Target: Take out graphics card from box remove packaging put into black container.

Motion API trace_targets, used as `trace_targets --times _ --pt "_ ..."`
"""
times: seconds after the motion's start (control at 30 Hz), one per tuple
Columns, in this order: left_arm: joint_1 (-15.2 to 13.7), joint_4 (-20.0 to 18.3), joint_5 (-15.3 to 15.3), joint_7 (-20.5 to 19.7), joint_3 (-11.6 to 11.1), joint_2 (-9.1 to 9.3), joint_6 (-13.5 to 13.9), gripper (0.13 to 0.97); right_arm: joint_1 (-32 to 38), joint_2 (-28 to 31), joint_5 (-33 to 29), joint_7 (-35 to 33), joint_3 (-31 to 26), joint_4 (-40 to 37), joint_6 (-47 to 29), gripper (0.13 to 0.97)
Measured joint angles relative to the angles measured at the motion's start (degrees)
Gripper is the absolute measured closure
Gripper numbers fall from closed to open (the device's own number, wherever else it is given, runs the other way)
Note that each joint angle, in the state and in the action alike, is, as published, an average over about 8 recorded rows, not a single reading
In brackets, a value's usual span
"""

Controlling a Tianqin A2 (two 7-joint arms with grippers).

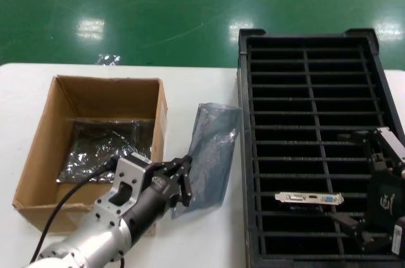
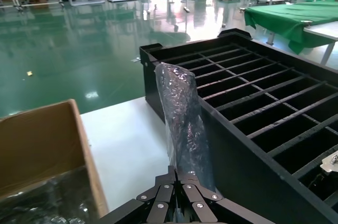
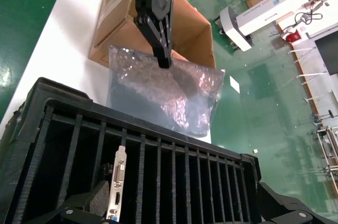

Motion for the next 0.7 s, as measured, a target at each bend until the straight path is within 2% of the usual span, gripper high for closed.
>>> trace_targets --times 0.13,0.43,0.7 --pt "-0.69 1.27 -0.37 0.46 0.29 0.00 -0.44 0.951 0.00 0.00 0.00 0.01 0.00 0.00 0.00 0.129" --pt "-0.79 1.43 -0.43 0.52 0.33 0.00 -0.50 0.887 0.00 0.00 0.00 0.01 0.00 0.00 0.00 0.129" --pt "-0.79 1.43 -0.43 0.52 0.33 0.00 -0.50 0.757 0.00 0.00 0.00 0.01 0.00 0.00 0.00 0.129"
